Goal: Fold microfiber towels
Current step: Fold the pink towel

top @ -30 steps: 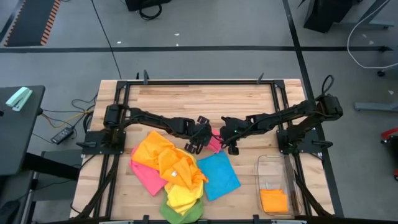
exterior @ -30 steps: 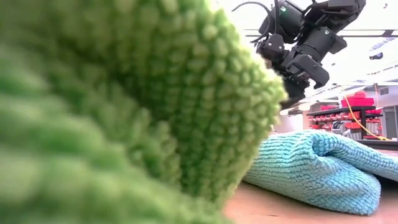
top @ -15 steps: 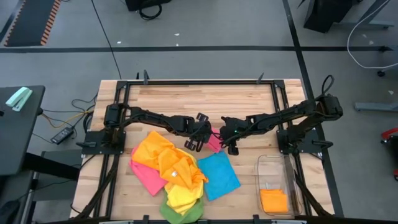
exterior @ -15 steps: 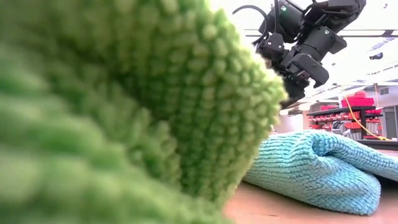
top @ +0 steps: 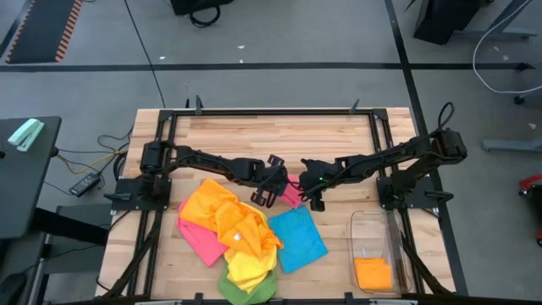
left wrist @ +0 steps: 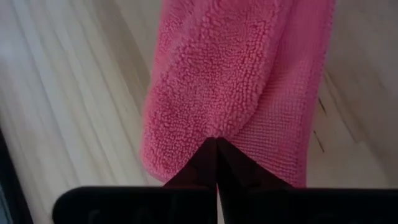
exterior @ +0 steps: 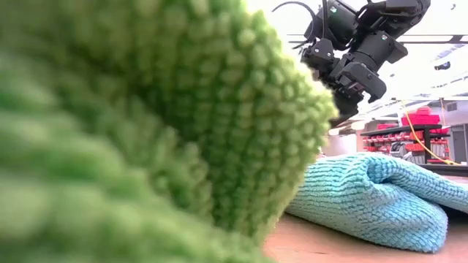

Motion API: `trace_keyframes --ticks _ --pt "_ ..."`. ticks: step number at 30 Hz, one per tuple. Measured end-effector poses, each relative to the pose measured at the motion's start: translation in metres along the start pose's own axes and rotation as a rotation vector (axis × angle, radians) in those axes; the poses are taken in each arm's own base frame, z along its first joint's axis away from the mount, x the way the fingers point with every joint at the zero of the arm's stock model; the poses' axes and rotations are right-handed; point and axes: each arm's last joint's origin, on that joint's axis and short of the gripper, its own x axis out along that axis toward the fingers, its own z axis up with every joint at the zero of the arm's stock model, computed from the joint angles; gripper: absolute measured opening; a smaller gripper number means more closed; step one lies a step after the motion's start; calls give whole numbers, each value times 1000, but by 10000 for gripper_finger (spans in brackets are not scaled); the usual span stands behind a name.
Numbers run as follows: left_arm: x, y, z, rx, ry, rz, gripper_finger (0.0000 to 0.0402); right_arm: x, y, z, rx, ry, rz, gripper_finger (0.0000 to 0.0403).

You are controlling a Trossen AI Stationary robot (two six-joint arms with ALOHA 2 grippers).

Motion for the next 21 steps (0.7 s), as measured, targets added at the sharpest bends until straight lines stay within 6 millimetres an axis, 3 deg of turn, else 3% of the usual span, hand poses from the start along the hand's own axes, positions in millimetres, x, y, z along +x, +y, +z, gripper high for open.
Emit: trace_keyframes --ticks 7,17,21 --pt "-25 4 1 -31 -38 -41 5 0 0 0 -7 0 0 137" --pt "-22 7 -9 -120 -54 -208 5 1 1 2 3 -22 18 137" --pt "-22 8 -10 -150 -53 -217 18 10 0 1 -2 -43 17 137"
